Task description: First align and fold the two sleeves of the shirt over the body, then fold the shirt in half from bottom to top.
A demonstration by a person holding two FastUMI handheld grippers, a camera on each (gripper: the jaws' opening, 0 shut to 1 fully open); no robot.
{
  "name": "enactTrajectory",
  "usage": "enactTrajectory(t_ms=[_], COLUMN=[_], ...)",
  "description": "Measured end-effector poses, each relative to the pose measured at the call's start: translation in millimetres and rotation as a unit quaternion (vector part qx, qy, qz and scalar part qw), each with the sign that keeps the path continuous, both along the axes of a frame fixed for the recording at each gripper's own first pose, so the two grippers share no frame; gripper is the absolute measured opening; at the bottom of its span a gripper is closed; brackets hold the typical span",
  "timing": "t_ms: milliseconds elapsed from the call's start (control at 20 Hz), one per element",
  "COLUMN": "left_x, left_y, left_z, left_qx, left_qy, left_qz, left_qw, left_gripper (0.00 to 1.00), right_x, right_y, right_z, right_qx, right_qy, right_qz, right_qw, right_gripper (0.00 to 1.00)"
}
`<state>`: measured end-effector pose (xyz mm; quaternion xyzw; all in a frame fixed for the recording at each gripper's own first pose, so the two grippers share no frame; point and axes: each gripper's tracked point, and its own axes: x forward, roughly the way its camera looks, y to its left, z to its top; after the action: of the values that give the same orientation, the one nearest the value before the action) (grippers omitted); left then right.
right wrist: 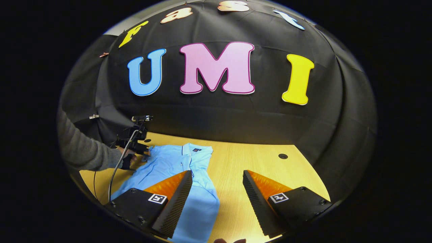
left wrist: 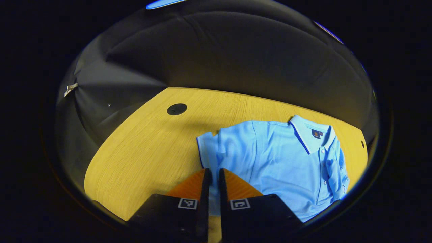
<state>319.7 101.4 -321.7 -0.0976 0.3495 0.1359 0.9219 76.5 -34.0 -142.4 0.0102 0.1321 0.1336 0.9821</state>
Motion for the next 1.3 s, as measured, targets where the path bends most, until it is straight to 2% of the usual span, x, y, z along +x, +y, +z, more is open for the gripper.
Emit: enactTrajectory(t_ms=[100, 200, 350, 500, 650, 800, 1050, 1300], left_x=[-0.6, 0.5, 1.9, 10.8, 11.0, 5.2, -13.1, -24.9], left_y=[-0.3, 0.2, -9.0, -27.3, -56.8, -99.5, -184.7, -237.8], left_z=[0.6, 2.5, 15.3, 46.2, 78.6, 97.8, 100.5, 94.1], left_qx=[0.001, 0.002, -0.022, -0.027, -0.024, -0.006, 0.024, 0.042], left_qy=[0.001, -0.002, -0.024, -0.079, -0.125, -0.147, -0.147, -0.142], left_qz=[-0.001, -0.002, -0.014, -0.037, -0.075, -0.130, -0.236, -0.292], left_qw=[1.000, 1.000, 0.999, 0.996, 0.989, 0.981, 0.960, 0.945], left_gripper=[0.08, 0.07, 0.06, 0.06, 0.06, 0.06, 0.06, 0.06], right_x=[-1.6, -4.0, -8.2, -9.8, -8.1, -7.6, -14.2, -19.8], right_y=[-1.2, -2.3, -5.2, -9.0, -10.6, -14.1, -21.2, -34.6], right_z=[-1.7, -2.7, -2.8, -3.0, -2.6, -2.3, -3.6, -3.8], right_qx=[0.000, -0.001, -0.004, -0.006, 0.002, 0.004, 0.002, 0.004], right_qy=[0.002, 0.005, 0.007, 0.007, 0.009, 0.009, 0.013, 0.016], right_qz=[0.000, 0.000, 0.000, -0.002, -0.005, -0.011, -0.016, -0.026], right_qw=[1.000, 1.000, 1.000, 1.000, 1.000, 1.000, 1.000, 1.000], right_gripper=[0.94, 0.94, 0.94, 0.94, 0.94, 0.94, 0.94, 0.94])
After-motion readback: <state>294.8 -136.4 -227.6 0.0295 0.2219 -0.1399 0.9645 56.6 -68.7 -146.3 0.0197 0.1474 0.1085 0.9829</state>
